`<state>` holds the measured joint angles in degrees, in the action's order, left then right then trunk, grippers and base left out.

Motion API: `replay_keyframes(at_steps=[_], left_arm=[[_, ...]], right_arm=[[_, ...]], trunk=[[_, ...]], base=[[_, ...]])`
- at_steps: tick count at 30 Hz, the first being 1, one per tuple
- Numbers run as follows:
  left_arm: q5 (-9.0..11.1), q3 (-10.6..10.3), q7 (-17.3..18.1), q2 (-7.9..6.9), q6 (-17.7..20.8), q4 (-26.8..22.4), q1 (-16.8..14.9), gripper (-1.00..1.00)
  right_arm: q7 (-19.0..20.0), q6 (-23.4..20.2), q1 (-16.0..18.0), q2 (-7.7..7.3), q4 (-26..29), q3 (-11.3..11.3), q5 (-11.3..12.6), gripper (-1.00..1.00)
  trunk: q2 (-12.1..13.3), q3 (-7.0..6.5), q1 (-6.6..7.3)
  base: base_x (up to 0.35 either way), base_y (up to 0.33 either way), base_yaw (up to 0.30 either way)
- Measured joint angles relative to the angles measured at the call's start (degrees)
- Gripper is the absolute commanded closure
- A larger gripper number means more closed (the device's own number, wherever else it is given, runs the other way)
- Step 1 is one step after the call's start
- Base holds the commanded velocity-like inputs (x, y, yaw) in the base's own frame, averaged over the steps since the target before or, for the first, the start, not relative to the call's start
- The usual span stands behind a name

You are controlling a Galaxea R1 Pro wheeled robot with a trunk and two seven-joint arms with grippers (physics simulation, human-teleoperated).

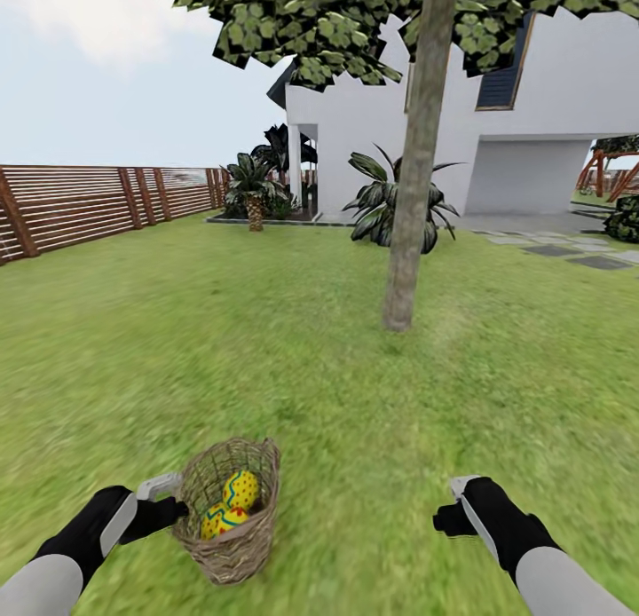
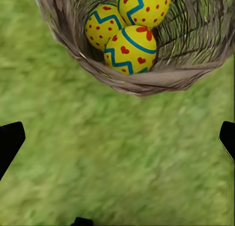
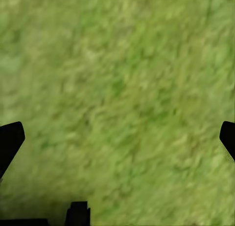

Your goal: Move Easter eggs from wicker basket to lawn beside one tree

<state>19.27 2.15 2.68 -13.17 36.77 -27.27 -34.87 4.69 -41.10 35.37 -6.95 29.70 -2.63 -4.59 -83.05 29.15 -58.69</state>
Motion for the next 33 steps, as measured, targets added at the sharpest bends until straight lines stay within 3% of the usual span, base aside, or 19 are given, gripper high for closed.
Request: replay_keyframes(at_steps=[15, 22, 33], left_arm=[[0.0, 0.0, 0.0, 0.06, 0.0, -0.1, 0.0, -1.0], [0.0, 0.1, -0.1, 0.05, -1.0, -0.5, 0.0, -1.0], [0.0, 0.2, -0.1, 0.13, -1.8, -0.1, 0.0, -1.0]], right_arm=[[-0.1, 0.0, 0.0, 0.07, 0.0, -0.3, -0.1, -1.0], [-0.1, 0.0, 0.0, 0.07, 0.0, -0.3, -0.1, -1.0], [-0.1, 0.0, 0.0, 0.1, 0.0, -0.3, -0.1, -1.0]], trunk=[[0.0, 0.0, 0.0], [0.0, 0.0, -0.03], [0.0, 0.0, -0.01]], base=[[0.333, 0.0, 0.0], [0.072, -0.003, 0.0], [0.146, -0.263, 0.0]])
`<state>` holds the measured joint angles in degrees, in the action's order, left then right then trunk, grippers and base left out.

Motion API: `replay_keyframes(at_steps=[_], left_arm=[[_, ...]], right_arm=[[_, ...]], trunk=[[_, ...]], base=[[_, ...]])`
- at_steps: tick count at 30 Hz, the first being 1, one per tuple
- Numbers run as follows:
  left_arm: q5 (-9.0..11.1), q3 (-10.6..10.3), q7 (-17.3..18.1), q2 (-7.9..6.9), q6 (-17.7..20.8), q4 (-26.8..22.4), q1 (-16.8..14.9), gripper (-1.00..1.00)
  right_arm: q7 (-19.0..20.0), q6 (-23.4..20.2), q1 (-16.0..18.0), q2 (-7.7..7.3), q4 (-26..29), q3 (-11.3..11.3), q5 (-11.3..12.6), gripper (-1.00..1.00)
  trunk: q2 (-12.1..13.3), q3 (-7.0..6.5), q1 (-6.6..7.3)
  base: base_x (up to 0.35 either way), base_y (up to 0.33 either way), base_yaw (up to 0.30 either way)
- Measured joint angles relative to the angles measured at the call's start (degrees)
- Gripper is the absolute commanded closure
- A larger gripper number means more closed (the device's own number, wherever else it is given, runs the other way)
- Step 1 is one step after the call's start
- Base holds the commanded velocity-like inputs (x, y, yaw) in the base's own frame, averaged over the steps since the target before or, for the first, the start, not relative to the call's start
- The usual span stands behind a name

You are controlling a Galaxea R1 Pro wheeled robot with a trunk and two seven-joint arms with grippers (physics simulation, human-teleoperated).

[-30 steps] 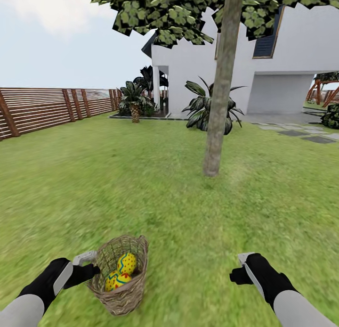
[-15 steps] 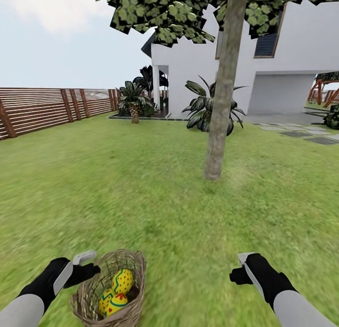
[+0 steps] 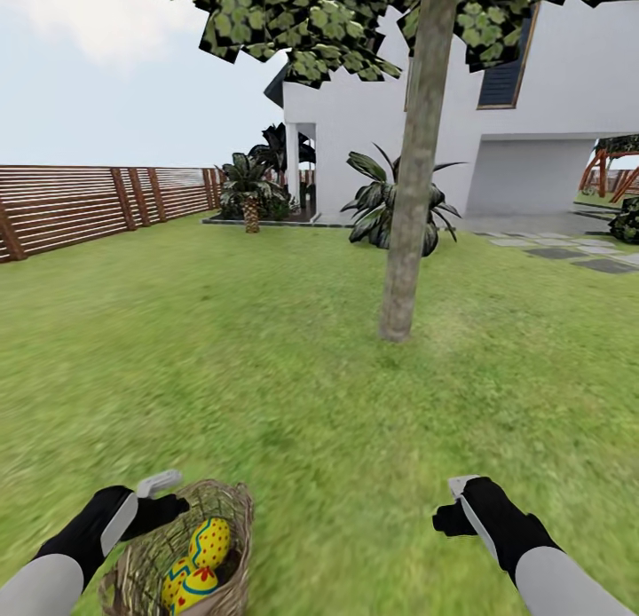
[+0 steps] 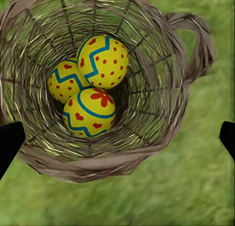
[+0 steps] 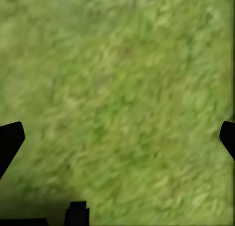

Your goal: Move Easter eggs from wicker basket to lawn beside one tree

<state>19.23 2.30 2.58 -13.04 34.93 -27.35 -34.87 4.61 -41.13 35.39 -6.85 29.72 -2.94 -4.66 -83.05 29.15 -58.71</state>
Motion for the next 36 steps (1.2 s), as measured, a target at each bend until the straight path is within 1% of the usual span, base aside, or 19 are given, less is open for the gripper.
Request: replay_keyframes(at_steps=[7, 17, 21, 22, 24, 26, 28, 31, 36], left_arm=[[0.0, 0.0, 0.0, 0.3, 0.0, 0.0, 0.0, -1.0], [0.0, 0.1, -0.1, 0.31, 0.0, 0.0, 0.0, -1.0], [-0.1, 0.0, -0.1, -0.39, 0.5, 0.0, 0.0, -1.0], [-0.5, 0.0, -0.1, -0.68, 0.6, 0.0, 0.0, -1.0], [-3.1, 0.0, 0.0, -1.25, 1.1, 0.0, 0.0, -1.0], [-5.8, 0.1, 0.0, -1.33, 1.7, 0.0, 0.0, -1.0], [-7.8, 0.1, 0.0, -1.27, 2.2, 0.0, 0.0, -1.0], [-9.0, 0.1, 0.1, -1.28, 2.5, 0.0, 0.0, -1.0], [-9.4, 0.1, 0.1, -1.27, 2.6, 0.0, 0.0, -1.0]], right_arm=[[0.0, 0.0, 0.0, 0.04, 0.0, 0.0, 0.0, -1.0], [0.0, 0.1, 0.0, 0.05, 0.0, 0.0, 0.0, -1.0], [0.0, 0.0, 0.0, 0.04, 0.0, 0.0, 0.0, -1.0], [0.0, 0.1, 0.0, 0.03, 0.0, 0.0, 0.0, -1.0], [0.0, 0.0, 0.0, 0.02, 0.0, 0.0, 0.0, -1.0], [0.0, 0.0, 0.0, 0.04, 0.0, 0.0, 0.0, -1.0], [0.0, 0.0, 0.0, 0.05, 0.0, -0.1, 0.0, -1.0], [0.0, 0.0, 0.0, 0.05, 0.0, 0.0, 0.0, -1.0], [0.0, 0.0, 0.0, 0.05, 0.0, 0.0, 0.0, -1.0]], trunk=[[0.0, 0.0, 0.0], [0.0, 0.0, -0.02], [0.0, 0.0, -0.02], [0.0, 0.0, -0.02], [0.0, 0.0, -0.02], [0.0, 0.0, -0.02], [0.0, 0.0, -0.02], [0.0, 0.0, -0.02], [0.0, 0.0, -0.02]], base=[[0.204, -0.245, 0.0], [0.017, -0.018, 0.0], [0.0, 0.0, 0.0], [0.0, 0.0, 0.0], [0.0, 0.0, 0.0], [0.0, 0.0, 0.0], [0.0, 0.0, 0.0], [0.0, 0.0, 0.0], [0.0, 0.0, 0.0]])
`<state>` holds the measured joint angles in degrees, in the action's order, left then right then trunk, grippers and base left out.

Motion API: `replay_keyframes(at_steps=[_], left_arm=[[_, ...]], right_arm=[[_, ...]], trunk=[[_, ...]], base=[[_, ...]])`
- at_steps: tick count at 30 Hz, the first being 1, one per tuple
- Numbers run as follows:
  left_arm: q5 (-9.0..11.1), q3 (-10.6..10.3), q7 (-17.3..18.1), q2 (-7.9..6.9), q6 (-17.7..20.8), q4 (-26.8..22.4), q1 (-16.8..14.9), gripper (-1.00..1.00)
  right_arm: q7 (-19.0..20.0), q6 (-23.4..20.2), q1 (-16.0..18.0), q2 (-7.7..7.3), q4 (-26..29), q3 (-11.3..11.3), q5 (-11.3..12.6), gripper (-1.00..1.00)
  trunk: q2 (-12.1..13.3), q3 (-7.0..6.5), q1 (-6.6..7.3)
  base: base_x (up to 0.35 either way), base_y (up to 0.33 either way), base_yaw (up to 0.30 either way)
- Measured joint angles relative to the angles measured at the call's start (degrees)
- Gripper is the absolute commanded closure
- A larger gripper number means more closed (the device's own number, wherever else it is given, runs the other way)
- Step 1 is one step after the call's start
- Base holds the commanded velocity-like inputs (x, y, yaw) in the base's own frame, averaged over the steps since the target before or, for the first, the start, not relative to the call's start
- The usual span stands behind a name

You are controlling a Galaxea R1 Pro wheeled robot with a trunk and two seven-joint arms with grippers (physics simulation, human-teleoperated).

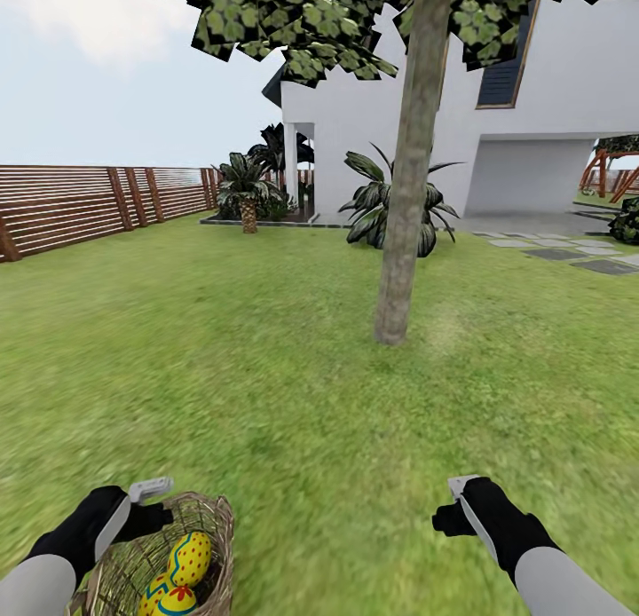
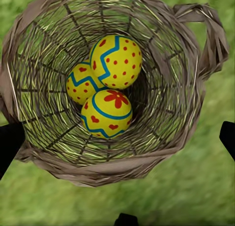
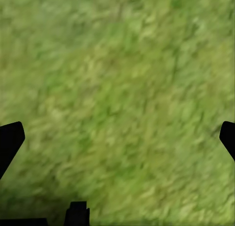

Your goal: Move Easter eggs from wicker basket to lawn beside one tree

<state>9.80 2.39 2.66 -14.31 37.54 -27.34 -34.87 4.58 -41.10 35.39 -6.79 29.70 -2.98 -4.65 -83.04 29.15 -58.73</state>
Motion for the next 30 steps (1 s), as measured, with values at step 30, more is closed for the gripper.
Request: replay_keyframes(at_steps=[30], left_arm=[[0.1, 0.2, -0.3, 0.63, -0.2, 0.0, 0.0, -1.0]], right_arm=[[-0.1, 0.1, 0.0, 0.08, 0.0, 0.0, 0.0, -1.0]], trunk=[[0.0, 0.0, 0.0]], base=[[0.092, 0.073, 0.0]])
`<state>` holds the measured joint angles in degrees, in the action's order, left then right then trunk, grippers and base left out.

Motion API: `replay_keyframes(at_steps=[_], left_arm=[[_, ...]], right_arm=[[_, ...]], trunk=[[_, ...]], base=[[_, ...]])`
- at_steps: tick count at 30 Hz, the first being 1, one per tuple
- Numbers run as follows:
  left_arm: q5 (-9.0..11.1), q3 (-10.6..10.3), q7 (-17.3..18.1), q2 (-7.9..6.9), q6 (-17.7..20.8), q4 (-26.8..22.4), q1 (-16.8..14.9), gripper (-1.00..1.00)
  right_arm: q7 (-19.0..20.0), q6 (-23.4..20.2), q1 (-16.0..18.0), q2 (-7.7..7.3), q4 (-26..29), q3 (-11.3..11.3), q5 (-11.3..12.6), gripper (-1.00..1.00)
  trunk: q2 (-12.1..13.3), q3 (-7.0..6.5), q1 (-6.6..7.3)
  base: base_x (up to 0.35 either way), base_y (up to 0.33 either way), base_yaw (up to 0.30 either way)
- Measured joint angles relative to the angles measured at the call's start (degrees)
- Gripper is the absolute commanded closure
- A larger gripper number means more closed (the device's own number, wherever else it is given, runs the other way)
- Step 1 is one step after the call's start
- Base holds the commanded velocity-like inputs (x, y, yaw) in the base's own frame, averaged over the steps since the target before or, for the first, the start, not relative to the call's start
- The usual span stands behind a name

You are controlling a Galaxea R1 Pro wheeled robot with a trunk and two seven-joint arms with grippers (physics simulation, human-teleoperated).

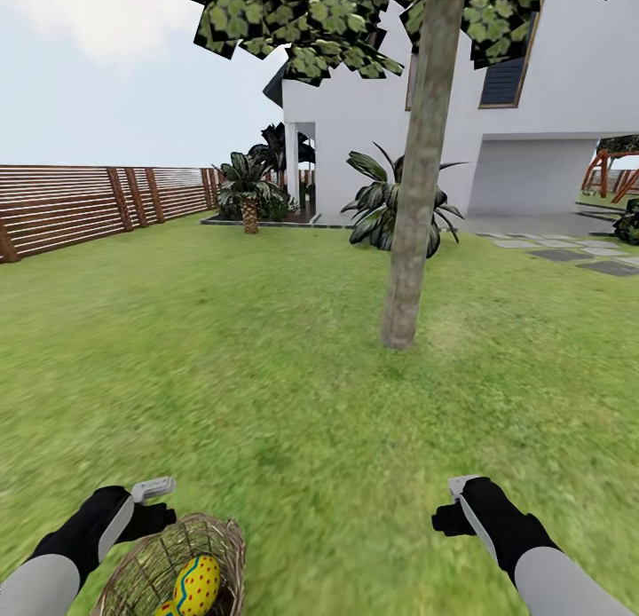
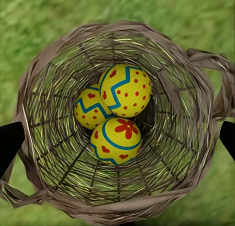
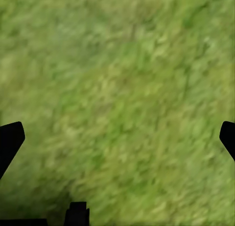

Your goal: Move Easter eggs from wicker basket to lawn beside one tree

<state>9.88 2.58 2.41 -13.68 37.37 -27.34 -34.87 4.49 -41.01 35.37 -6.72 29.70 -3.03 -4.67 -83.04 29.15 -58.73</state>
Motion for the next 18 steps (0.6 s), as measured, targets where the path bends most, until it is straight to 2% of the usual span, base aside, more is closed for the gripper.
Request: replay_keyframes(at_steps=[5, 11, 18], left_arm=[[0.0, 0.0, -0.1, 0.65, 0.0, 0.0, 0.0, -1.0], [0.0, 0.1, 0.0, 0.96, -0.1, 0.0, 0.0, -1.0], [0.0, 0.0, -0.1, 1.01, -0.2, 0.0, 0.0, -1.0]], right_arm=[[0.0, 0.0, 0.0, -0.07, 0.0, 0.0, 0.0, -1.0], [0.0, 0.0, 0.0, -0.06, 0.0, 0.0, 0.0, -1.0], [-0.1, 0.0, 0.0, 0.05, 0.0, 0.0, 0.0, -1.0]], trunk=[[0.0, 0.0, 0.0], [0.0, 0.0, 0.02], [0.0, 0.0, 0.0]], base=[[0.038, 0.0, 0.0], [0.216, 0.0, 0.0], [0.014, 0.0, 0.0]])
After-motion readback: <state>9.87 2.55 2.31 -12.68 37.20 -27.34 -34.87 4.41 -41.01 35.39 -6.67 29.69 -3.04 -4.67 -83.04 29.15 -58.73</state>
